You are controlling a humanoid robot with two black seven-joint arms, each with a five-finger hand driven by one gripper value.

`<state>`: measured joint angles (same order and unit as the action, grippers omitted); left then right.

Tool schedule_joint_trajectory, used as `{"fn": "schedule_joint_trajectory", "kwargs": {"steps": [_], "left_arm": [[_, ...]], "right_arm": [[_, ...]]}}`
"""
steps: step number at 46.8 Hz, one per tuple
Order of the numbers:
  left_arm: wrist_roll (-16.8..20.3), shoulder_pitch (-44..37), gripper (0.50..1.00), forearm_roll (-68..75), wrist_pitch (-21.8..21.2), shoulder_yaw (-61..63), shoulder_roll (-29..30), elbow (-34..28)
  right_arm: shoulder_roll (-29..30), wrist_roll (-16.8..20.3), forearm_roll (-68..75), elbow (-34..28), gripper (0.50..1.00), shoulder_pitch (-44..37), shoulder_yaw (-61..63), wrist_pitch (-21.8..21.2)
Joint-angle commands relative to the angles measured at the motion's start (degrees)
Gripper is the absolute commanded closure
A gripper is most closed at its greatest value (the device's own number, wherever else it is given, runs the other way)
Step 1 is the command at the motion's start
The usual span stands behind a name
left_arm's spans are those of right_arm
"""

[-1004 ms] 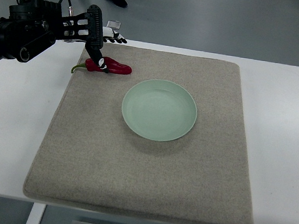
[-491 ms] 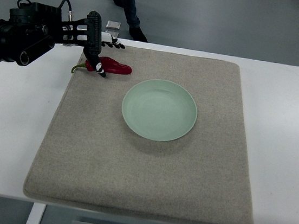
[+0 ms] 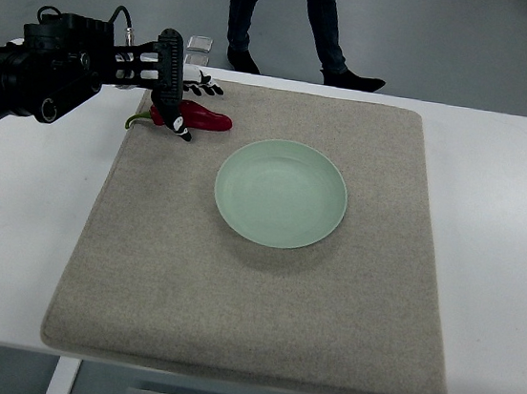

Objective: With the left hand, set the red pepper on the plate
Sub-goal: 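Lower the left hand and close fingers around the red pepper, then carry the held pepper with the left hand over the green plate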

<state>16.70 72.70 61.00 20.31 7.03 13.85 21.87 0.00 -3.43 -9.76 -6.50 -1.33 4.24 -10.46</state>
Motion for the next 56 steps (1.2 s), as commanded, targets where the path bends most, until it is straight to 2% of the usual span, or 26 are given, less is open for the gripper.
{"fn": "schedule_joint_trajectory", "kwargs": {"steps": [1, 12, 18, 25, 28, 30, 32, 37, 40, 56], "left_arm": [[0.0, 0.0, 0.619, 0.0, 0.0, 0.0, -0.1, -0.1], [-0.1, -0.1, 0.729, 0.0, 0.0, 0.0, -0.5, -0.2], [-0.1, -0.3, 0.806, 0.1, 0.0, 0.0, -0.5, -0.3], [-0.2, -0.3, 0.846, 0.0, 0.0, 0.0, -0.6, -1.0], [-0.2, -0.3, 0.911, 0.1, 0.0, 0.0, -0.6, -1.0], [-0.2, -0.3, 0.915, 0.0, 0.0, 0.0, -0.6, -1.0], [-0.2, -0.3, 0.945, 0.1, 0.0, 0.0, -0.6, -1.0], [-0.2, -0.3, 0.982, 0.1, 0.0, 0.0, -0.6, -1.0], [-0.2, -0.3, 1.0, 0.1, 0.0, 0.0, -0.6, -1.0], [-0.3, 0.5, 1.0, -1.1, 0.2, -0.3, -0.5, -1.0]], "right_arm": [[0.0, 0.0, 0.0, 0.0, 0.568, 0.0, 0.0, 0.0], [0.0, 0.0, 0.0, 0.0, 0.568, 0.0, 0.1, 0.0], [0.0, 0.0, 0.0, 0.0, 0.568, 0.0, 0.1, 0.0], [0.0, 0.0, 0.0, 0.0, 0.568, 0.0, 0.1, 0.0], [0.0, 0.0, 0.0, 0.0, 0.568, 0.0, 0.0, 0.0], [0.0, 0.0, 0.0, 0.0, 0.568, 0.0, 0.0, 0.0], [0.0, 0.0, 0.0, 0.0, 0.568, 0.0, 0.1, 0.0], [0.0, 0.0, 0.0, 0.0, 0.568, 0.0, 0.1, 0.0], [0.0, 0.0, 0.0, 0.0, 0.568, 0.0, 0.0, 0.0], [0.0, 0.0, 0.0, 0.0, 0.568, 0.0, 0.1, 0.0]]}}
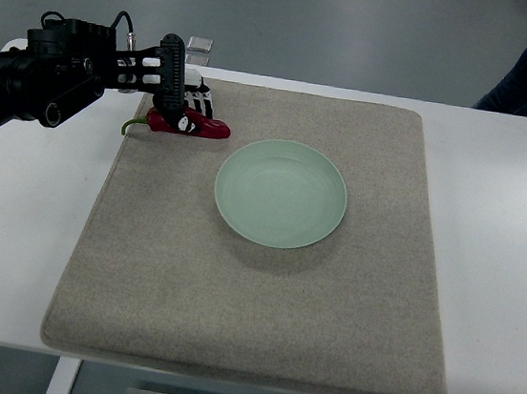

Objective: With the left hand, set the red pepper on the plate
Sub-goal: 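Carry the held pepper with the left hand over the green plate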

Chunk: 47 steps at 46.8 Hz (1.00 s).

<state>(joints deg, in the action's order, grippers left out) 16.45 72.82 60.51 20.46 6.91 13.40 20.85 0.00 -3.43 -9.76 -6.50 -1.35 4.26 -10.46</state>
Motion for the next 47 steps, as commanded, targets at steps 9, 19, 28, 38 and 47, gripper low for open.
{"fn": "schedule_joint_trajectory", "kwargs": {"steps": [9, 19, 28, 38, 47], "left_arm": [[0.0, 1.7, 1.0, -1.0, 0.2, -0.8, -0.2, 0.8], [0.2, 3.1, 1.0, -1.5, -0.1, -1.6, -1.0, 4.1], [0.9, 4.0, 1.0, -1.7, -0.2, -3.0, -1.8, 8.1], [3.6, 5.2, 1.0, -1.6, -0.1, -3.0, -1.8, 15.1], [4.2, 5.3, 1.0, -1.2, 0.6, -2.8, -1.8, 21.3]], "right_arm": [[0.0, 0.0, 0.0, 0.0, 0.568, 0.0, 0.0, 0.0], [0.0, 0.0, 0.0, 0.0, 0.568, -0.1, 0.0, 0.0], [0.0, 0.0, 0.0, 0.0, 0.568, 0.0, 0.0, 0.0], [0.0, 0.0, 0.0, 0.0, 0.568, 0.0, 0.0, 0.0], [0.0, 0.0, 0.0, 0.0, 0.568, 0.0, 0.0, 0.0]]}}
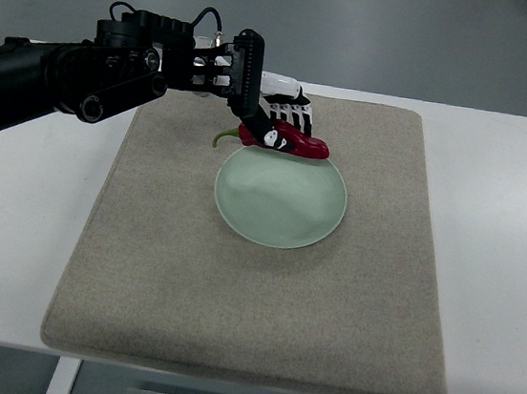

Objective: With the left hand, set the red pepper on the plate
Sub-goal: 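Carry the held pepper with the left hand over the green plate, then open the left hand to release the pepper onto the plate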

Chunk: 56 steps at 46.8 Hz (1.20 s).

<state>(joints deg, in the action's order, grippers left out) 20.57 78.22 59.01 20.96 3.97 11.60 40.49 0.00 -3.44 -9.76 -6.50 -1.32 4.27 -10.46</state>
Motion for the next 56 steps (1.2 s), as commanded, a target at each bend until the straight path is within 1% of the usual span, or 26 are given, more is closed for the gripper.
{"fn": "schedule_joint_trajectory", "kwargs": {"steps": [1, 6, 10, 12, 14, 18, 19, 22, 23, 28, 29, 32, 36, 37, 40, 51, 52, 54, 56], "left_arm": [[0.1, -0.1, 1.0, 0.4, 0.1, 0.2, 0.0, 2.1], [0.0, -0.5, 1.0, 0.8, 0.1, 0.4, 0.1, 2.8], [-0.1, -0.8, 0.986, 1.0, 0.2, 0.6, 0.1, 2.8], [-0.1, -0.9, 0.967, 1.0, 0.3, 0.7, 0.1, 2.8], [-0.2, -1.0, 0.958, 1.0, 0.3, 0.7, 0.1, 2.7], [-0.2, -1.1, 0.95, 1.0, 0.3, 0.9, 0.2, 2.6], [-0.2, -1.1, 0.935, 1.0, 0.3, 0.9, 0.2, 2.6], [-0.2, -1.1, 0.855, 1.0, 0.2, 0.9, 0.1, 2.5], [-0.2, -1.1, 0.838, 1.0, 0.2, 0.9, 0.1, 2.4], [-0.2, -1.3, 0.834, 0.9, 0.2, 0.9, 0.2, 2.3], [-0.2, -1.3, 0.825, 0.9, 0.2, 0.9, 0.2, 2.3], [-0.2, -1.4, 0.767, 0.8, 0.2, 0.9, 0.2, 2.2], [-0.2, -1.4, 0.727, 0.7, 0.2, 0.9, 0.2, 2.1], [-0.2, -1.5, 0.724, 0.7, 0.2, 0.9, 0.2, 2.1], [-0.2, -1.5, 0.697, 0.4, 0.2, 0.9, 0.2, 2.1], [-0.2, -1.5, 0.69, 0.1, 0.1, 0.9, 0.2, 1.7], [-0.2, -1.4, 0.686, 0.0, 0.1, 0.9, 0.2, 1.4], [-0.2, -1.4, 0.656, 0.0, -0.1, 0.9, 0.2, 0.9], [-0.2, -1.2, 0.645, -0.1, -0.3, 0.9, 0.2, -0.1]], "right_arm": [[0.0, 0.0, 0.0, 0.0, 0.568, 0.0, -0.1, 0.0], [0.0, 0.0, 0.0, 0.0, 0.568, 0.0, -0.1, 0.0], [0.0, 0.0, 0.0, 0.0, 0.568, 0.0, 0.0, 0.0], [0.0, 0.0, 0.0, 0.0, 0.568, 0.0, -0.1, 0.0], [0.0, 0.0, 0.0, 0.0, 0.568, 0.0, -0.1, 0.0], [0.0, 0.0, 0.0, 0.0, 0.568, 0.0, 0.0, 0.0], [0.0, 0.0, 0.0, 0.0, 0.568, -0.1, 0.0, 0.0], [0.0, 0.0, 0.0, 0.0, 0.568, -0.1, -0.1, 0.0], [0.0, 0.0, 0.0, 0.0, 0.568, 0.0, -0.1, 0.0], [0.0, 0.0, 0.0, 0.0, 0.568, 0.0, 0.0, 0.0], [0.0, 0.0, 0.0, 0.0, 0.568, 0.0, -0.1, 0.0], [0.0, 0.0, 0.0, 0.0, 0.568, 0.0, -0.1, 0.0], [0.0, 0.0, 0.0, 0.0, 0.568, 0.0, -0.1, 0.0], [0.0, 0.0, 0.0, 0.0, 0.568, 0.0, 0.0, 0.0], [0.0, 0.0, 0.0, 0.0, 0.568, 0.0, -0.1, 0.0], [0.0, 0.0, 0.0, 0.0, 0.568, 0.0, -0.1, 0.0], [0.0, 0.0, 0.0, -0.1, 0.568, 0.0, -0.1, 0.0], [0.0, 0.0, 0.0, 0.0, 0.568, -0.1, -0.1, 0.0], [0.0, 0.0, 0.0, 0.0, 0.568, 0.0, -0.1, 0.0]]}}
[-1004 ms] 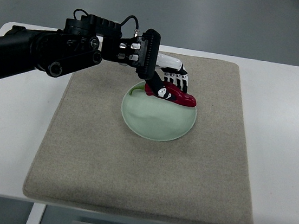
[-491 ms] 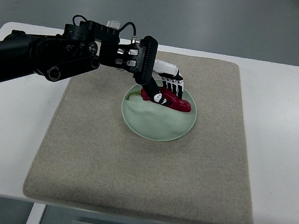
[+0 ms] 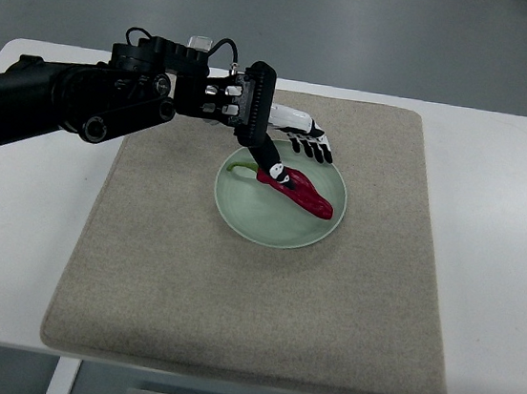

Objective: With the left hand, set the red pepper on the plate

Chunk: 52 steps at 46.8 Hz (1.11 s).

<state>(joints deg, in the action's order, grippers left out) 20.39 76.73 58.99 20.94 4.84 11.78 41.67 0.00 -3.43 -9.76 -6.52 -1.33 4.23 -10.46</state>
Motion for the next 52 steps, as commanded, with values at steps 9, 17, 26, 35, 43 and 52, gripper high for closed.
{"fn": "schedule_joint_trajectory", "kwargs": {"steps": [9, 17, 26, 35, 43, 52], "left_arm": [[0.0, 0.5, 0.628, -0.2, -0.5, -0.1, 0.0, -7.8], [0.1, 0.3, 0.628, -0.4, -0.6, -0.6, -0.1, -14.7], [0.1, 0.3, 0.621, -3.9, -1.4, -0.7, -0.1, -21.3], [0.0, 0.3, 0.574, -13.8, -8.8, -0.8, -0.2, -26.5], [-1.5, -1.2, 0.574, -35.3, -14.1, -1.0, -2.1, -28.1], [-9.2, -2.3, 0.572, -61.5, -14.9, -2.5, -3.3, -31.9]], "right_arm": [[0.0, 0.0, 0.0, 0.0, 0.568, 0.0, 0.1, 0.0], [0.0, 0.0, 0.0, 0.0, 0.568, 0.0, 0.0, 0.0], [0.0, 0.0, 0.0, 0.0, 0.568, 0.0, 0.1, 0.0], [0.0, 0.0, 0.0, 0.0, 0.568, 0.0, 0.1, 0.0], [0.0, 0.0, 0.0, 0.0, 0.568, -0.1, 0.0, 0.0], [0.0, 0.0, 0.0, 0.0, 0.568, 0.0, 0.1, 0.0]]}}
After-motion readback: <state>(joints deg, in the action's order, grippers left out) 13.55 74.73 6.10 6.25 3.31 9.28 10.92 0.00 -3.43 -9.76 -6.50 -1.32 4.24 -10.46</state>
